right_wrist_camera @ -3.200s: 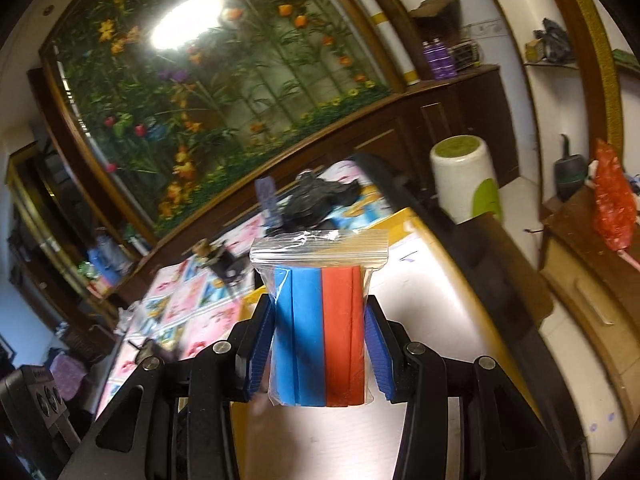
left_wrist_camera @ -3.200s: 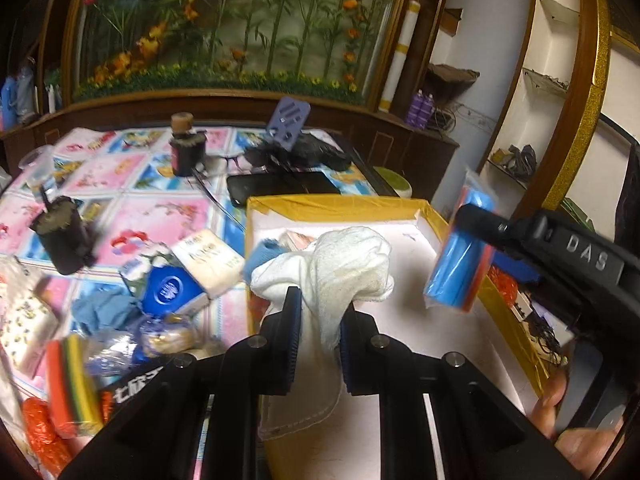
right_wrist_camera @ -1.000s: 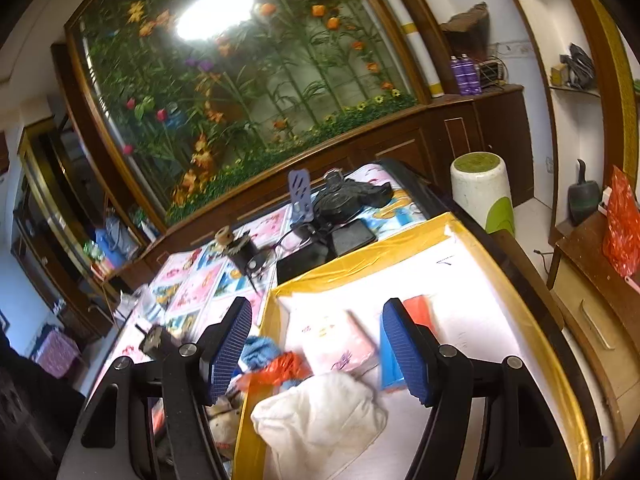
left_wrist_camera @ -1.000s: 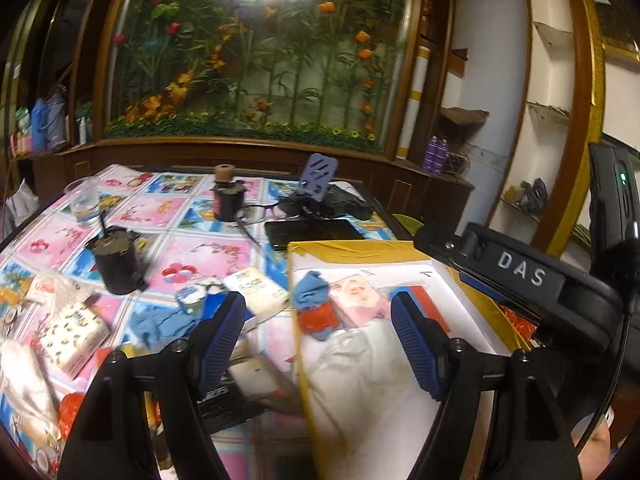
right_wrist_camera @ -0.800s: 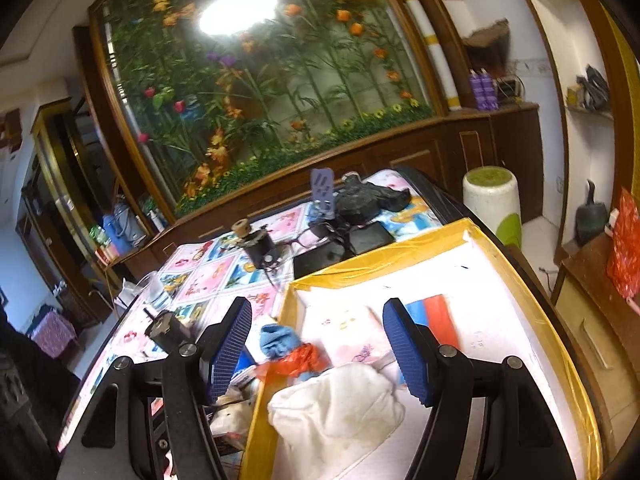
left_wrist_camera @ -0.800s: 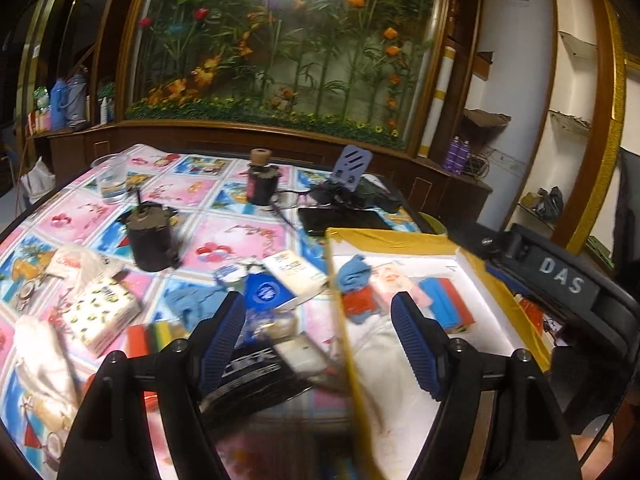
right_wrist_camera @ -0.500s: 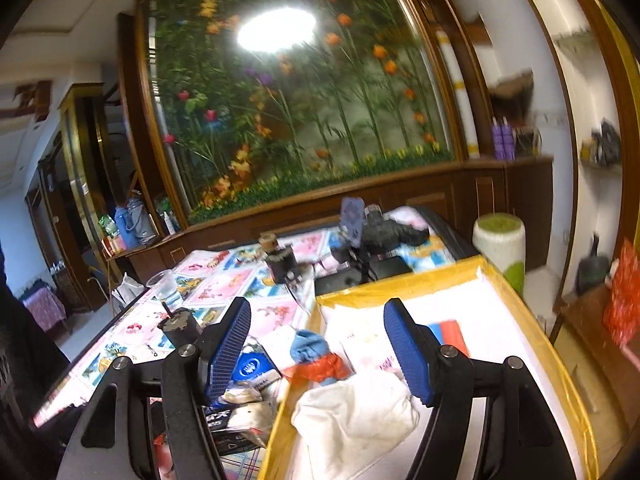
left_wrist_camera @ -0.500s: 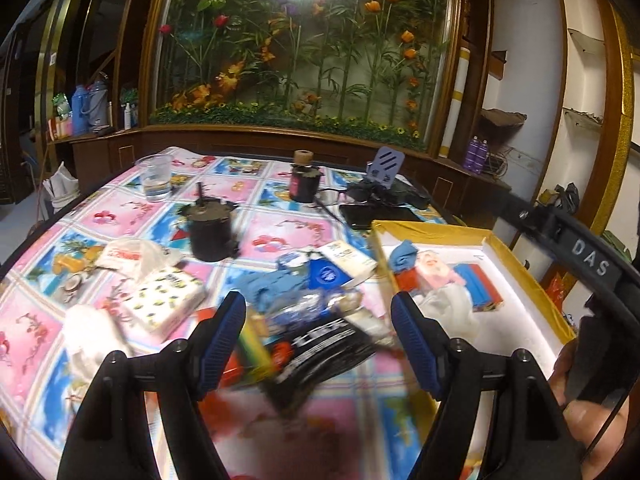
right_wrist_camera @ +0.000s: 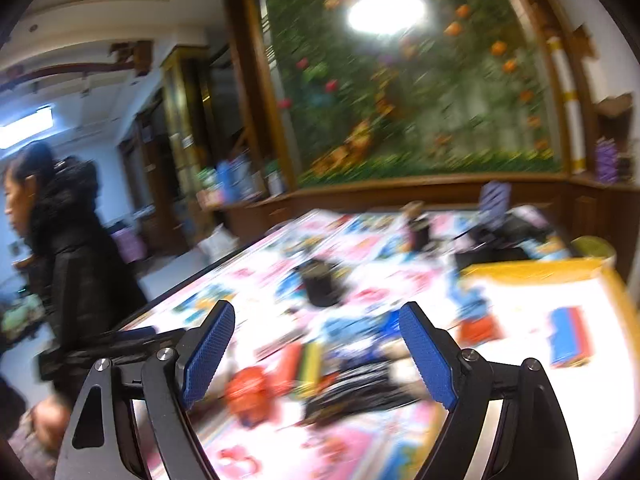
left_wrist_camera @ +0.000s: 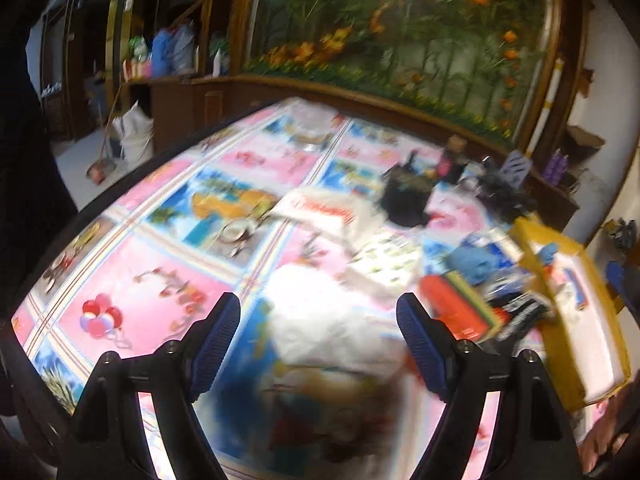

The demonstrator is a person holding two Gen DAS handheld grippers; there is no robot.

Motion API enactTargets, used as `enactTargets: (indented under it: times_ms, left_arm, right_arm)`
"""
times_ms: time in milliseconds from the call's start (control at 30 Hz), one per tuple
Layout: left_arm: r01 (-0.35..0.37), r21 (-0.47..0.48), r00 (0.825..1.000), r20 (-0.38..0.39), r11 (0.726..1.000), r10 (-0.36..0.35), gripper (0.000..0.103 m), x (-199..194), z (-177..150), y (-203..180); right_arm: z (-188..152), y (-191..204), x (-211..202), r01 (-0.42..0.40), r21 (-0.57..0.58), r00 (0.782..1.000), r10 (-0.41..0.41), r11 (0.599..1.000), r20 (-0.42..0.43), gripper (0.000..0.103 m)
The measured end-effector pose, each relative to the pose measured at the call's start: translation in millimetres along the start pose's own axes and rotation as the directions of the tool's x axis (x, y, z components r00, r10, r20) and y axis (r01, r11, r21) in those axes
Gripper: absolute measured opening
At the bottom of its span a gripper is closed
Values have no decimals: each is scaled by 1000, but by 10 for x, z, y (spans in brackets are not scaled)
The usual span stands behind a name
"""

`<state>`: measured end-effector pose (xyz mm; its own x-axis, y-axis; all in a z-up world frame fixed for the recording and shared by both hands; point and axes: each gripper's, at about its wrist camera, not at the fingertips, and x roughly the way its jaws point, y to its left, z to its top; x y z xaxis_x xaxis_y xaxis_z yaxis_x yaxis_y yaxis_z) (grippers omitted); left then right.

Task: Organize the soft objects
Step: 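Grasp a white cloth with the left tool while the right tool grasps the red plastic bag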

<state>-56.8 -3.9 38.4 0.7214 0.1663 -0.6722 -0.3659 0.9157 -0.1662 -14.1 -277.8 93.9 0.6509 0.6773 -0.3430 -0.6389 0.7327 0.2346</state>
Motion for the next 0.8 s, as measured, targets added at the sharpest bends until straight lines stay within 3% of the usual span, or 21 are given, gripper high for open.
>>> enactTargets:
  times_ms: [67,133,233,333,467,500,533,567,733,800]
  left_arm:
    - [-7,-25,998,-59,1000,6,80,131,-22,125]
    - [28,-67,993,-116,997,-36,80,251,-35,206]
    - [51,-63,989,-133,997,-59,81,312,-8,174]
    - [-2,-26,982,-189,1000,-3,80,467,3,96]
    - [-39,12,983,-180,999,41,38,533,1,29]
    - [-27,10,984,-177,1000,28,34,526,3,27]
    - [1,-7,984,-176,1000,-2,21,529,7,48]
    - [25,-29,984,-177,999,-29,16,537,11,80]
    - [70,-131,995,-55,989,-78,16,376,91,253]
    - [79,-152,997,-9,985,-81,16,316,117,284]
  right_arm:
    - [-55,60,119,-47,-1,998,47,999,-50,88]
    - [-102,124,188,-64,-9,995,63,998,-77,88]
    - [-153,208,217,-75,-33,993,72,997,-89,88]
    - [-190,266,260,-89,-46,990,83,995,-115,88]
    - [-230,315,337,-120,-61,980,108,991,-168,88]
    - [-243,336,361,-130,-70,977,116,989,-181,88]
    - [-251,353,349,-138,-77,974,121,987,-192,88]
    - [-275,386,374,-150,-89,970,129,985,-208,88]
    - [-412,599,536,-186,-175,949,131,967,-286,87]
    - [-458,670,641,-188,-199,940,117,962,-322,76]
